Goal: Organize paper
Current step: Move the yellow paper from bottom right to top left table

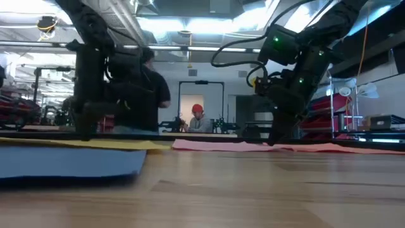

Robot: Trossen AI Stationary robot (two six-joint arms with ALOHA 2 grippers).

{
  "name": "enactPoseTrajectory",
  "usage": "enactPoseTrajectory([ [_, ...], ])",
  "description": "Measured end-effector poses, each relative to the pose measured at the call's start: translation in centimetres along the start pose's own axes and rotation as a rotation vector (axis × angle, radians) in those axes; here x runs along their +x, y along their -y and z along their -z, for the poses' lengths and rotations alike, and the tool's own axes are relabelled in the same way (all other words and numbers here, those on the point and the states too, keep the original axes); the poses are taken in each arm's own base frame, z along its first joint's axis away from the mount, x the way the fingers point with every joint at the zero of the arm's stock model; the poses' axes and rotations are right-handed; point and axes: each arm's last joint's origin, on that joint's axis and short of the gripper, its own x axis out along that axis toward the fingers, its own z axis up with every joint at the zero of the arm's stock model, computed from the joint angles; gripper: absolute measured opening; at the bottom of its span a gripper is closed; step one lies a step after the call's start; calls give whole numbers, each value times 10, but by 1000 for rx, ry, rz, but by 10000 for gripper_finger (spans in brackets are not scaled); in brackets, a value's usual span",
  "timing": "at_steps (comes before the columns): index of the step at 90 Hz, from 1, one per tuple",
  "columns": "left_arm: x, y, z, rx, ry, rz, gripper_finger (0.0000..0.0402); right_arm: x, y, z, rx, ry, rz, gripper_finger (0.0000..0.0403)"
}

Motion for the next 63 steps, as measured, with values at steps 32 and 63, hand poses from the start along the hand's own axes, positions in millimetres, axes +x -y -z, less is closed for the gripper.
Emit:
enactPoseTrajectory([
  [32, 12, -45, -26, -115, 97, -7, 0, 0, 0, 0, 0, -1, 0, 0],
  [63, -19, -48, -35, -167, 240, 27, 0, 0, 0, 0, 4, -1, 0, 0],
])
